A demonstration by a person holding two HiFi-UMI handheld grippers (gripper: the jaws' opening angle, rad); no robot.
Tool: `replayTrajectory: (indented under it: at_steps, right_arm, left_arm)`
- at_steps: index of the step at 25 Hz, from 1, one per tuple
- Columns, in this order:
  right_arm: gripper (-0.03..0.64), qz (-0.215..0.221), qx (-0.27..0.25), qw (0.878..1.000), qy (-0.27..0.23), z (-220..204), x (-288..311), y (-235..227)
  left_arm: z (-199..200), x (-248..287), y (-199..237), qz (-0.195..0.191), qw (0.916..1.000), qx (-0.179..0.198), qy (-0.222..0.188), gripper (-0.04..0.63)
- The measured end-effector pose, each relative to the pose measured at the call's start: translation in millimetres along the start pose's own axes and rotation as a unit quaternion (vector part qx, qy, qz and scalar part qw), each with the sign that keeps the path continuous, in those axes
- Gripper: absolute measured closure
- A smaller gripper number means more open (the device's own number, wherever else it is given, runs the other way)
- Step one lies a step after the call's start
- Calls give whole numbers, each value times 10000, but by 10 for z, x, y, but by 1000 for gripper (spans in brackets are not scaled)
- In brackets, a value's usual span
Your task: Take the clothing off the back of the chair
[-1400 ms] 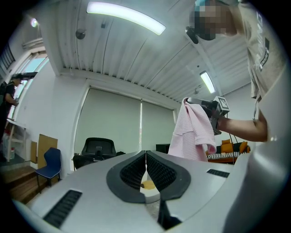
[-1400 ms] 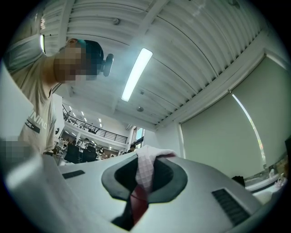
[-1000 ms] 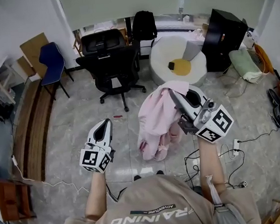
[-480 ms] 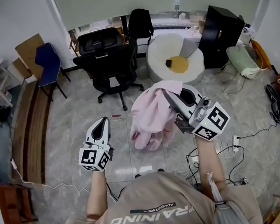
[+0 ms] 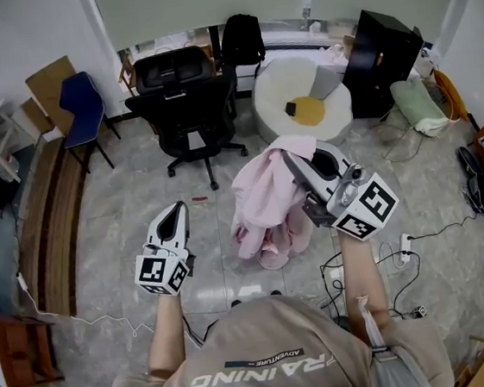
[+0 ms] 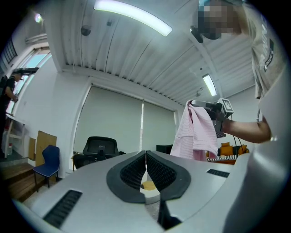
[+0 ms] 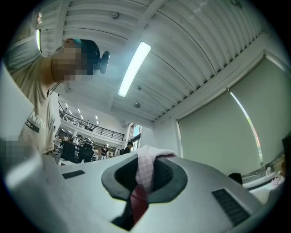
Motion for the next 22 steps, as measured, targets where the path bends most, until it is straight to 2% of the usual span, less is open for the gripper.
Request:
replayTrajectory:
  at_steps: [22]
  right_arm:
    - [574, -91, -67, 9999, 19, 104, -246, 52]
  left_arm:
    - [87, 58, -220, -221, 9997, 89, -7, 580]
Point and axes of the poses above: the fingertips, and each gripper's own axes: x forward along the fingers, y to its left, z out of its top, the point moved 8 cm from there along -x, backward along the fingers, and after that the axes turned 6 degrees about z, right-handed, at the moved point
